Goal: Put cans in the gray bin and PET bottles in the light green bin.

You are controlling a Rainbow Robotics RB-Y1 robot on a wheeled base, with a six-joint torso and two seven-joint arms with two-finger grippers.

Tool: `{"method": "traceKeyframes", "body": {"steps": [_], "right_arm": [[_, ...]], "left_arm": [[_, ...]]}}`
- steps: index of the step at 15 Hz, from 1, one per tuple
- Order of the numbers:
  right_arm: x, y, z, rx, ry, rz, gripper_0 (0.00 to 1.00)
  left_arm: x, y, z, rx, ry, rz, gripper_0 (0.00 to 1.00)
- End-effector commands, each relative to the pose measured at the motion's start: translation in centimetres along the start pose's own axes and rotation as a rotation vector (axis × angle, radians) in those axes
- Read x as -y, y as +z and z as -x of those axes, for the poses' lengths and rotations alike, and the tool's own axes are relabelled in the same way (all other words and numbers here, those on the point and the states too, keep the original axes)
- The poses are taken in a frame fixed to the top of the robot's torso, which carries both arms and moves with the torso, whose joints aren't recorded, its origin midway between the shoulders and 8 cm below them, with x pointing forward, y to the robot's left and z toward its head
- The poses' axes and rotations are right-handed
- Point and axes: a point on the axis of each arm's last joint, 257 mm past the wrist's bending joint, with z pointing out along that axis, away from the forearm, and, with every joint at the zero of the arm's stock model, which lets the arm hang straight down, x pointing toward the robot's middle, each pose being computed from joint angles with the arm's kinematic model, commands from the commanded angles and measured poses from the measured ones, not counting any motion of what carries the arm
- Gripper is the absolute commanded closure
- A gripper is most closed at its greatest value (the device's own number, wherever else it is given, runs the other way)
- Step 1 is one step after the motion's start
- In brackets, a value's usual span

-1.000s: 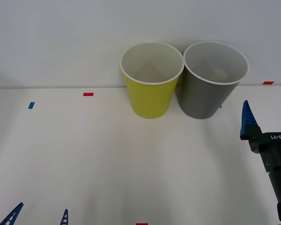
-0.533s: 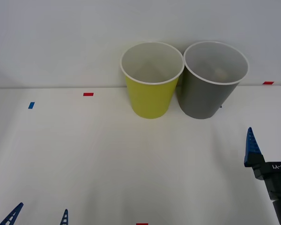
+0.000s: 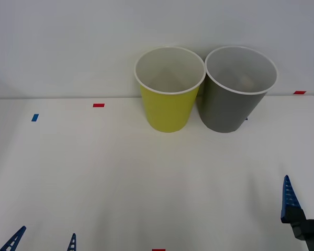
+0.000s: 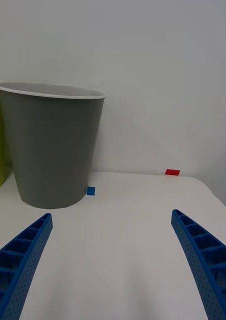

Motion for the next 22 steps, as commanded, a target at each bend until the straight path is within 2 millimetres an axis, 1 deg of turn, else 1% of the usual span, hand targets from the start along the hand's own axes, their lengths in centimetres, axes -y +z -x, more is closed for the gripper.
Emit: {"method": "traceKeyframes", "body": {"steps": [1, 3, 6, 7, 9, 10, 12, 15, 18, 22], "right_arm": [[0.5, -2.3, -0.9, -0.003, 0.008, -0.014, 0.2], [0.8, -4.2, -2.1, -0.009, 0.019, -0.025, 0.2], [0.9, -6.4, -3.7, -0.054, 0.041, -0.023, 0.2], [0.8, -7.0, -3.9, -0.069, 0.048, -0.019, 0.2], [0.7, -7.7, -4.1, -0.083, 0.057, -0.003, 0.2], [0.5, -8.0, -4.1, -0.092, 0.092, 0.003, 0.2], [0.2, -8.3, -3.6, -0.096, 0.139, 0.028, 0.2], [-0.2, -8.9, -3.7, -0.114, 0.144, 0.048, 0.2], [-1.0, -9.4, -3.8, -0.129, 0.157, 0.064, 0.2], [-1.2, -9.7, -3.8, -0.126, 0.161, 0.056, 0.2]], "left_arm": [[0.0, 0.0, 0.0, 0.0, 0.0, 0.0, 0.0], [0.0, 0.0, 0.0, 0.0, 0.0, 0.0, 0.0], [0.0, 0.0, 0.0, 0.0, 0.0, 0.0, 0.0], [0.0, 0.0, 0.0, 0.0, 0.0, 0.0, 0.0], [0.0, 0.0, 0.0, 0.0, 0.0, 0.0, 0.0], [0.0, 0.0, 0.0, 0.0, 0.0, 0.0, 0.0], [0.0, 0.0, 0.0, 0.0, 0.0, 0.0, 0.0], [0.0, 0.0, 0.0, 0.0, 0.0, 0.0, 0.0], [0.0, 0.0, 0.0, 0.0, 0.0, 0.0, 0.0], [0.0, 0.0, 0.0, 0.0, 0.0, 0.0, 0.0]]}}
